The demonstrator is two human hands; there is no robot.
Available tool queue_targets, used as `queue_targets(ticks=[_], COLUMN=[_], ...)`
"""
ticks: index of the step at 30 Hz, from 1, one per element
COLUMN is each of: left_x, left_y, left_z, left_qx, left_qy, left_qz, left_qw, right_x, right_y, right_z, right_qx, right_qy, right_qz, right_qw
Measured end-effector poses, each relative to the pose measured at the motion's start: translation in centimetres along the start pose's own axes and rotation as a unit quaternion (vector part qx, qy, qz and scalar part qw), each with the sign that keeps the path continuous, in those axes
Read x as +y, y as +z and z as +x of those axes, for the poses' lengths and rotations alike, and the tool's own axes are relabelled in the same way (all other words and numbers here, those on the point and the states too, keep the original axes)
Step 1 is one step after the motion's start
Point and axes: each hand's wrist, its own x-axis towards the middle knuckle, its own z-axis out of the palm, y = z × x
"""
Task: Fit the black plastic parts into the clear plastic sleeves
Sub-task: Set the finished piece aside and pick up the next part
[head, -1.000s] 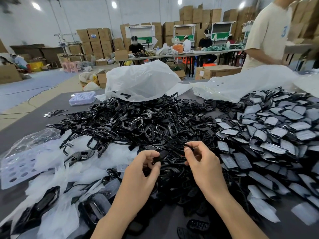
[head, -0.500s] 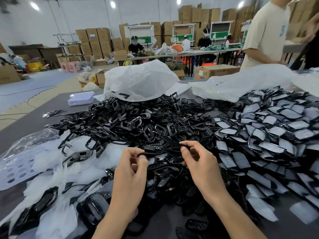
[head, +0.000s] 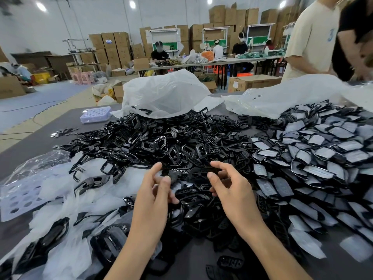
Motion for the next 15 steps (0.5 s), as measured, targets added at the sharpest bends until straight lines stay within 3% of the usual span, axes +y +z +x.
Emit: queue_targets(ticks=[8, 15], left_x=[0.0, 0.2], left_y=[0.5, 0.4], left_z=[-0.5, -0.3], left_qx=[-0.007, -0.035], left_qy=[0.016, -0.057], left_qz=[0.042, -0.069], left_qw=[0.999, 0.995], right_x=[-0.6, -1.1], right_y=[0.9, 1.7], right_z=[-0.5, -0.9], right_qx=[-0.077, -0.092], right_qy=[0.014, 0.043], right_qz=[0.074, 0.17], right_qw=[0.994, 0.98])
